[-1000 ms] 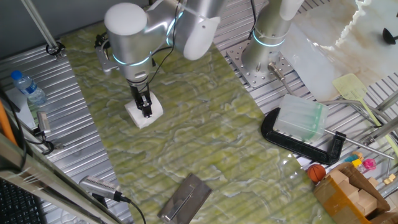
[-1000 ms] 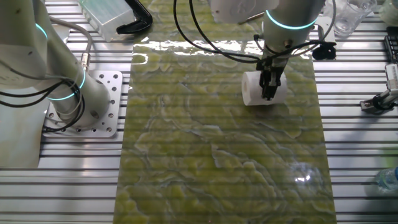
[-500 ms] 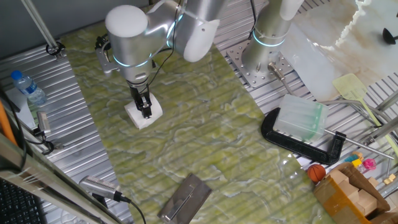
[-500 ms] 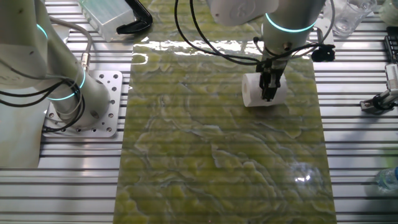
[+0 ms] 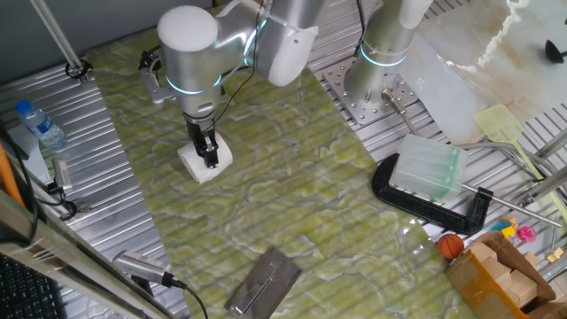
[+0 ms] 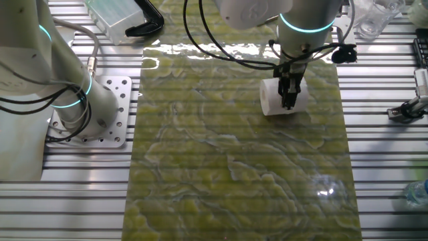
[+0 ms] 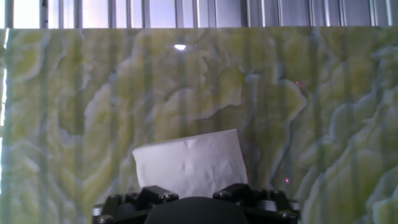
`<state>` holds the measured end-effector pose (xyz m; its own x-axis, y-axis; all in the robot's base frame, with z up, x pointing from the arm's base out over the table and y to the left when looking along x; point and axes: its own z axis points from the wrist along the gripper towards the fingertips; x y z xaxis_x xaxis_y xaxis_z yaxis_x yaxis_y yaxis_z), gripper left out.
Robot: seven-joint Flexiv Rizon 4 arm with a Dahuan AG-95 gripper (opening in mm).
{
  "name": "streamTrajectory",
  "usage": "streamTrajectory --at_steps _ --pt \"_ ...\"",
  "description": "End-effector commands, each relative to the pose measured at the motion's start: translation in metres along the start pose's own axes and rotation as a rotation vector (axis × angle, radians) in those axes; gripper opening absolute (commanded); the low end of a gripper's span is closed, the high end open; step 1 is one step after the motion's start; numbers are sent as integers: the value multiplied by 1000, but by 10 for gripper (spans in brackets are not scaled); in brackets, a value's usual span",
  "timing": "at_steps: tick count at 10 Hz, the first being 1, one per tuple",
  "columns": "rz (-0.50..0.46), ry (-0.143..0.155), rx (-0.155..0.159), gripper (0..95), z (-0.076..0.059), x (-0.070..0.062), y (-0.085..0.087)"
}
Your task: Take the roll of paper down from the shelf
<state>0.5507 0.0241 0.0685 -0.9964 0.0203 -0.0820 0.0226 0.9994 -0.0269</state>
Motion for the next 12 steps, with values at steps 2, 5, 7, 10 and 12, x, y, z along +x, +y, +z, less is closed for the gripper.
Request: streamTrajectory --at_steps 2,5,7,10,12 --pt "7 -4 -5 950 -3 0 -4" --pt "-12 -7 -11 950 -17 2 -5" --pt "-33 -7 -21 950 -31 4 -2" --pt "-48 0 -33 950 -57 11 6" --pt "-56 8 -37 760 -69 16 14"
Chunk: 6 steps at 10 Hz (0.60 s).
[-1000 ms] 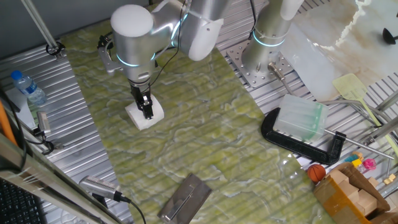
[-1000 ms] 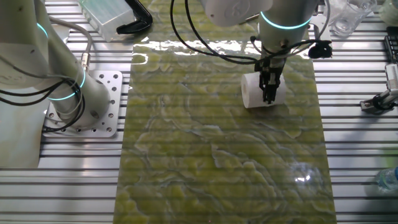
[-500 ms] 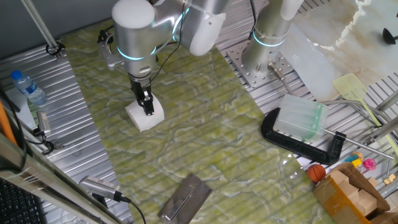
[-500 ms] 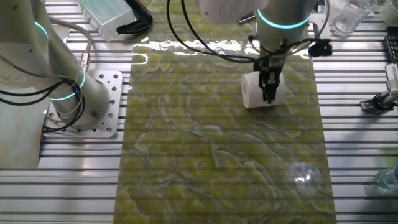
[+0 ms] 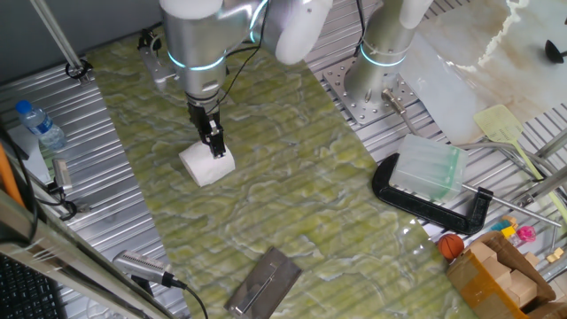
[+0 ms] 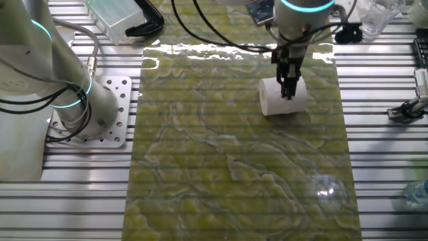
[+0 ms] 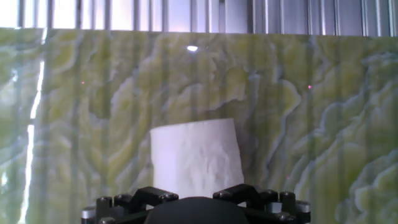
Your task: Take the roll of paper down from the shelf
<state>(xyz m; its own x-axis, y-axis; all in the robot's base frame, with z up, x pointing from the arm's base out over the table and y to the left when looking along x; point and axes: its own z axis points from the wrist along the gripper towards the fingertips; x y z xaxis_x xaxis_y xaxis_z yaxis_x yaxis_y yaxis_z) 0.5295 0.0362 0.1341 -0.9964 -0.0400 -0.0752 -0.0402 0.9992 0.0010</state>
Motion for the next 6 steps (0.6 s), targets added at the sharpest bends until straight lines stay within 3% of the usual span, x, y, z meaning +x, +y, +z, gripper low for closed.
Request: streamTrajectory --at_steps 1,2,4,6 --pt "18 4 -3 380 -4 1 7" --pt "22 18 -1 0 -10 2 12" --pt "32 68 17 0 -20 6 24" --pt "36 92 13 0 -30 11 31"
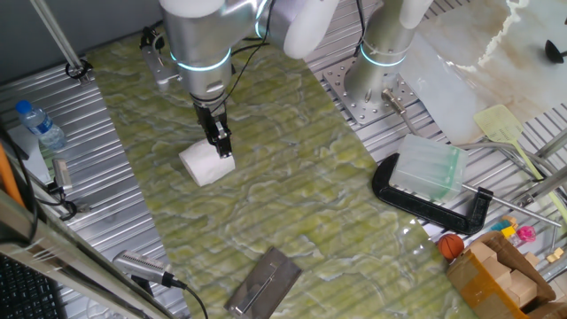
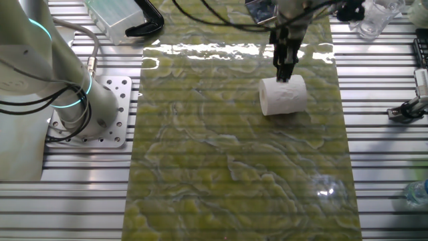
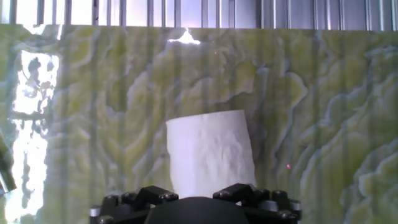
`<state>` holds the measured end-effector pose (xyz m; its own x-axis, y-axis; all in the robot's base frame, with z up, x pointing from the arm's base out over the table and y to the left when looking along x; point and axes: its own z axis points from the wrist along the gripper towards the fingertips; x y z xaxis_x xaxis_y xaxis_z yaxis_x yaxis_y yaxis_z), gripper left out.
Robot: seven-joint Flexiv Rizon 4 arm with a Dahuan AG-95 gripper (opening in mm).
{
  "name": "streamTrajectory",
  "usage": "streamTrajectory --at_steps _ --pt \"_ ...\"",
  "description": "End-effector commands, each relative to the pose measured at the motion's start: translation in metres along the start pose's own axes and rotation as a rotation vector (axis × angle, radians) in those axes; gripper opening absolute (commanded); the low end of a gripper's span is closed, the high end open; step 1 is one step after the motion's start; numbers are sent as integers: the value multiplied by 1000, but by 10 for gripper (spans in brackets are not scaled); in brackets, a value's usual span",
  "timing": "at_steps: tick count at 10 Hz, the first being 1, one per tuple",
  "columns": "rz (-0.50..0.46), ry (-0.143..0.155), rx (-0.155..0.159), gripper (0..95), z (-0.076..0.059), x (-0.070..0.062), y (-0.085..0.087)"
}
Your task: Take the roll of paper down from the shelf
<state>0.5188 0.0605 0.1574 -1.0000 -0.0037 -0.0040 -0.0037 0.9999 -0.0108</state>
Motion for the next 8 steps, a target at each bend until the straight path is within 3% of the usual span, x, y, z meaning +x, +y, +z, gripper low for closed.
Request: streamTrajectory --at_steps 1,4,8 --pt "-4 37 7 0 -12 8 11" --pt "14 42 22 0 -16 11 13" --pt "12 41 11 0 -16 11 13"
